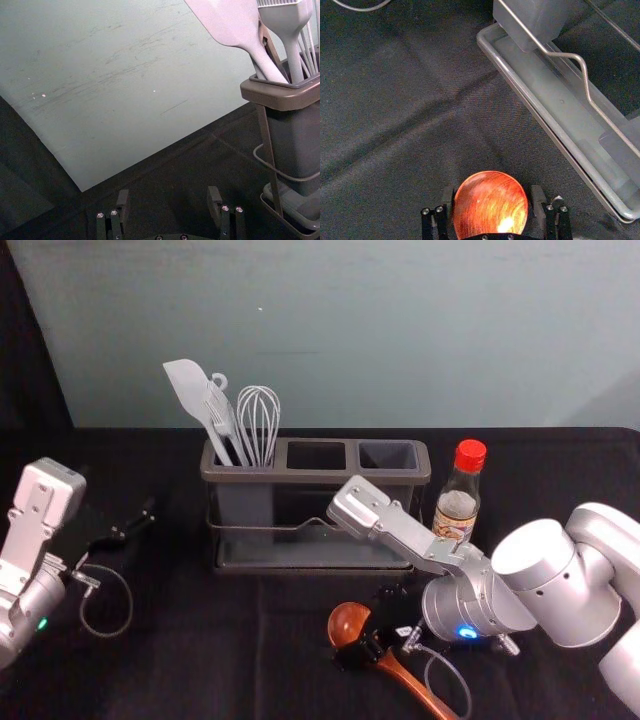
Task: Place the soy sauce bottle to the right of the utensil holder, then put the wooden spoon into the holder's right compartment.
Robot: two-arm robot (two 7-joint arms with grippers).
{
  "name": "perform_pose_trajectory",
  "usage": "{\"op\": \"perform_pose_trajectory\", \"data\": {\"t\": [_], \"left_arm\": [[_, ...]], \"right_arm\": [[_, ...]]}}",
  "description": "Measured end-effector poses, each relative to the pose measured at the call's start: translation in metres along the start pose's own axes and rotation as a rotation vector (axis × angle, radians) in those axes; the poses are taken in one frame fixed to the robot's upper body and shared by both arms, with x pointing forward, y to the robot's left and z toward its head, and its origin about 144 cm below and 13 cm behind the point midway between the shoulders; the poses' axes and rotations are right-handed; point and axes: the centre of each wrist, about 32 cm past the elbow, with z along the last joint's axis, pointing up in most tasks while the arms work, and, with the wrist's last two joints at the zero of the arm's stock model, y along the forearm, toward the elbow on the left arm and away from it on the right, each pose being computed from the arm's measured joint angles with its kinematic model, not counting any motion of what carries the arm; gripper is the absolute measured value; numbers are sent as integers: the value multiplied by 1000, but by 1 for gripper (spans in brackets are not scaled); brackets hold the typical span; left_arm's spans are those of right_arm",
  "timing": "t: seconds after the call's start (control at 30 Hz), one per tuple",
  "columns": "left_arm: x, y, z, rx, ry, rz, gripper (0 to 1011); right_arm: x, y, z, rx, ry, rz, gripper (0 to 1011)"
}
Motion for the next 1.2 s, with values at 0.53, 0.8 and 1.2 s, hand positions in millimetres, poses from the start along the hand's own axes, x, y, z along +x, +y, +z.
{"op": "perform_pose_trajectory", "data": {"t": [0.53,0.8,1.2], "left_arm": [[0,0,0,0,0,0,1012],[0,0,0,0,0,0,1012],[0,0,0,0,0,0,1012]], "right_arm": [[0,0,0,3,1,1,840],[0,0,0,3,2,2,840],[-5,-15,-1,55,-9,-24,840]]}}
